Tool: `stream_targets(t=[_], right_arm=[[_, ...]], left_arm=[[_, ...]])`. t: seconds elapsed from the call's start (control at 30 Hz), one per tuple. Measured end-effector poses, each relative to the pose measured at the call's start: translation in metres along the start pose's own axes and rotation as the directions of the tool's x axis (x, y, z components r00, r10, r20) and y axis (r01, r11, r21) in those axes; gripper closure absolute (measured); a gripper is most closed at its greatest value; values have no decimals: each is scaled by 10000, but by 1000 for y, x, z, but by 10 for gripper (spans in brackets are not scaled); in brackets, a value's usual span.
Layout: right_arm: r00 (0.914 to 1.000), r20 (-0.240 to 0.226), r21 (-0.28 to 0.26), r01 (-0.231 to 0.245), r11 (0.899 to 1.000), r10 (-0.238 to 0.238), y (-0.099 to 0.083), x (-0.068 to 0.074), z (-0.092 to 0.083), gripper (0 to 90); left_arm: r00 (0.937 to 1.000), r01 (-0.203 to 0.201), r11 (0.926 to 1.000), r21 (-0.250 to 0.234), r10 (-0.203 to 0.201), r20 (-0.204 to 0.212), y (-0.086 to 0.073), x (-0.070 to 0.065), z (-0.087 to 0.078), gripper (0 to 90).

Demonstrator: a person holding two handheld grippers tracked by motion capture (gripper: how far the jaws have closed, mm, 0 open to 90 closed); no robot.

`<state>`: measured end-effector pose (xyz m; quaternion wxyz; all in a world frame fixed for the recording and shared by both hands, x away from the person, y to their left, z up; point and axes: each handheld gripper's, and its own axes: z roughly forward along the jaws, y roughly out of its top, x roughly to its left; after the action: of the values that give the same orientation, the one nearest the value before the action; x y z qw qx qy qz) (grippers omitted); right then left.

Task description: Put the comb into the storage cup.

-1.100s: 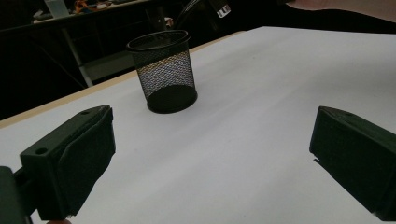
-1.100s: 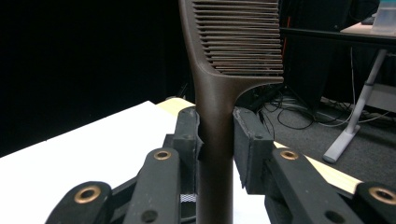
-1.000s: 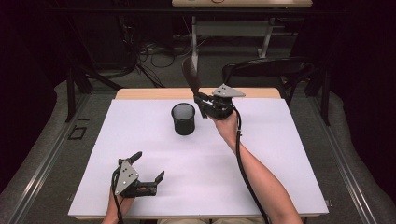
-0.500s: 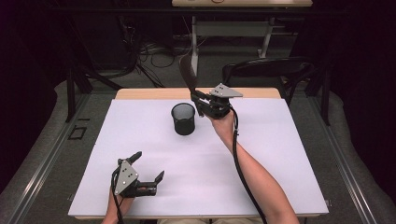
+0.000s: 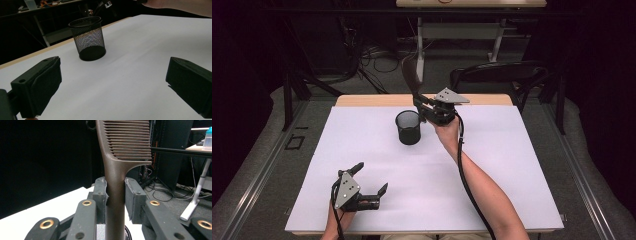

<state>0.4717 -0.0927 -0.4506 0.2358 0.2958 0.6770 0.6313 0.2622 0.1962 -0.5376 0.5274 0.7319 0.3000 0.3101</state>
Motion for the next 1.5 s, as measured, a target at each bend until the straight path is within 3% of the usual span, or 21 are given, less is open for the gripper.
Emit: stream_targets(t=[1.5], right_arm=[[9996, -284, -413, 31, 9991, -43, -11, 6, 27, 729]], left_arm=[[10000, 34, 10000, -23, -34, -13, 0, 1, -1, 2]])
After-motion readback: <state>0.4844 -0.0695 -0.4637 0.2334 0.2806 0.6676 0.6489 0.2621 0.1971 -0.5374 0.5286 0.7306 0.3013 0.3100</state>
